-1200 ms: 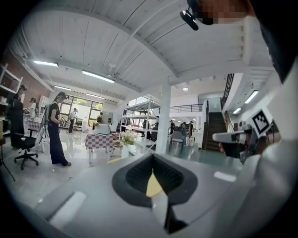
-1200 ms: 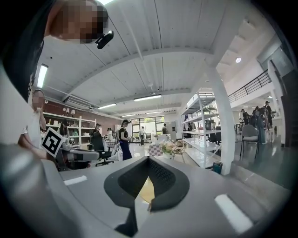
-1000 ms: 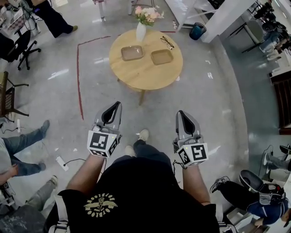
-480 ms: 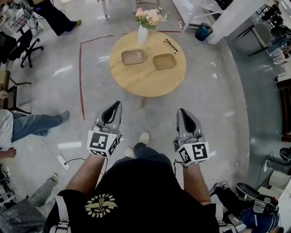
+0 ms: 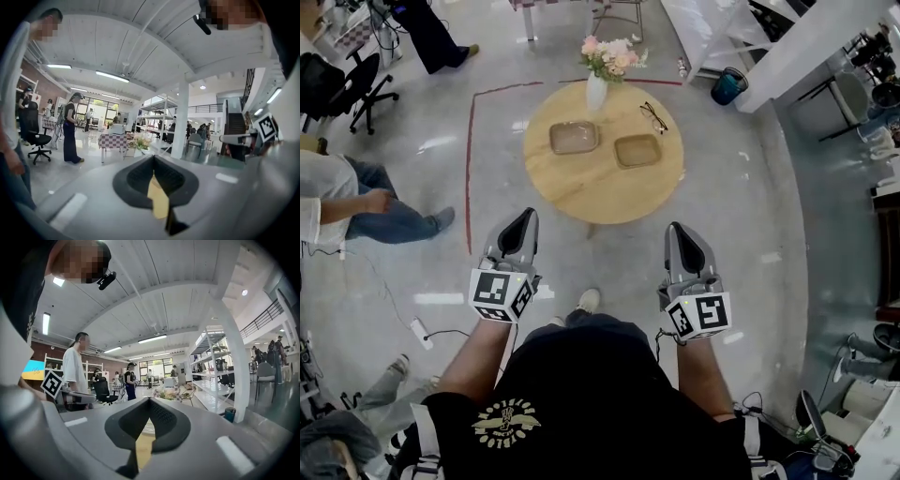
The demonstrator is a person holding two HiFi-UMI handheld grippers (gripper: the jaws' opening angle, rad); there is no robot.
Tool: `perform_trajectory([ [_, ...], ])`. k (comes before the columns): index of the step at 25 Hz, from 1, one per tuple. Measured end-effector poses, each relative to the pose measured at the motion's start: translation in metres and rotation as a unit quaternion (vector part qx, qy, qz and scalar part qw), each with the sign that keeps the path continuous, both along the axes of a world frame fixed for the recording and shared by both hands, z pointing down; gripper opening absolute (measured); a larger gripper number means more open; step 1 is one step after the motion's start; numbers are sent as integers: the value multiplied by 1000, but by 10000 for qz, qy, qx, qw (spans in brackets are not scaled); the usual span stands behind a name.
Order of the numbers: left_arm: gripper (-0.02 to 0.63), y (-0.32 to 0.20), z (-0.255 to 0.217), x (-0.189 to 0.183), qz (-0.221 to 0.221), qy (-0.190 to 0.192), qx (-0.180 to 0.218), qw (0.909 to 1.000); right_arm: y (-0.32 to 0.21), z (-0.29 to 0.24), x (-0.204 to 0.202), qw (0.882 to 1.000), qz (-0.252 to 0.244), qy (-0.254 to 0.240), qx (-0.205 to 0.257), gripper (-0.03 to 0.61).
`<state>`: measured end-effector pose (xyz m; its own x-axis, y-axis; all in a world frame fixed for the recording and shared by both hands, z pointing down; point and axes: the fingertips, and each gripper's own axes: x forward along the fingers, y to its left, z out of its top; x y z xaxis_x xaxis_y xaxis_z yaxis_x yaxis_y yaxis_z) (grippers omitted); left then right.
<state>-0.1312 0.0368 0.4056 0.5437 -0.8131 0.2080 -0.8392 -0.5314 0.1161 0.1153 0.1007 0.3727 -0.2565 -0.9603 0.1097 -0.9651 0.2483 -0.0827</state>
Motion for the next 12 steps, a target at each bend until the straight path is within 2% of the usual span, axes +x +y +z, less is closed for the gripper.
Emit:
perform_trajectory([
  [12, 2, -18, -20, 3, -525, -88, 103, 9985, -29, -13, 34, 9993, -309, -117, 161, 0],
])
